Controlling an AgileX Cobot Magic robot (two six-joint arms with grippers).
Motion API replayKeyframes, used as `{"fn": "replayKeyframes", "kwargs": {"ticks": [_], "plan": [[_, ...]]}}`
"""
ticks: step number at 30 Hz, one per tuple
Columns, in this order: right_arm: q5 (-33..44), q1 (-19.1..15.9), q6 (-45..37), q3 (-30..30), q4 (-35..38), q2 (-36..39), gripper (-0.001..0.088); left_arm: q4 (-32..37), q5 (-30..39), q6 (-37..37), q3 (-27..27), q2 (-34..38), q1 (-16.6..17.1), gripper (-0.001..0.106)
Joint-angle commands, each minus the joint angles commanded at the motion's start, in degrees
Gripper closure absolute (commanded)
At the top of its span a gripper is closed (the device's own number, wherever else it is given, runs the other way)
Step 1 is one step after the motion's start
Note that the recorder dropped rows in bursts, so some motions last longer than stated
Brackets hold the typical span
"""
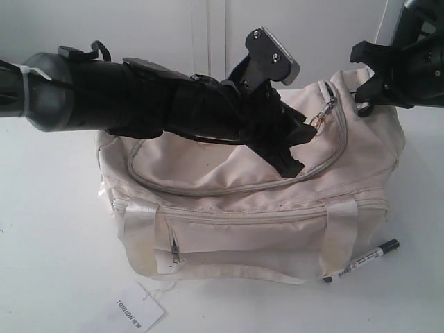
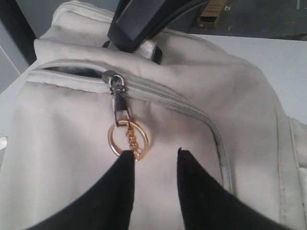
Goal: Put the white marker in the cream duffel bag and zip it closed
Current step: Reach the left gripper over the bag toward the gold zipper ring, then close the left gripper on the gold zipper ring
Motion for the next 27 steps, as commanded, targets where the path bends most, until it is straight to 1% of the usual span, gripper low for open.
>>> {"fn": "replayKeyframes", "kwargs": {"ticks": [2,7,12,18,19,21,25,27], "plan": [[0.0,0.0,0.0,0.0,0.0,0.0,0.0868,-0.2,0.0,0.0,-0.6,0.7,0.0,0.059],[0.0,0.0,0.0,0.0,0.0,0.0,0.0868,-0.4,0.5,0.0,-2.7,2.1,0.0,0.059],[0.1,0.0,0.0,0.0,0.0,0.0,0.0868,-0.4,-1.8,0.0,-4.3,4.0,0.0,0.060],[0.2,0.0,0.0,0.0,0.0,0.0,0.0868,-0.4,-1.9,0.0,-5.8,5.8,0.0,0.060],[0.2,0.0,0.0,0.0,0.0,0.0,0.0868,-0.4,-2.2,0.0,-6.0,5.9,0.0,0.061],[0.2,0.0,0.0,0.0,0.0,0.0,0.0868,-0.4,-2.6,0.0,-6.4,5.9,0.0,0.068],[0.2,0.0,0.0,0.0,0.0,0.0,0.0868,-0.4,-2.0,0.0,-6.6,5.9,0.0,0.091],[0.2,0.0,0.0,0.0,0.0,0.0,0.0868,-0.4,-1.3,0.0,-6.6,5.9,0.0,0.100]]}}
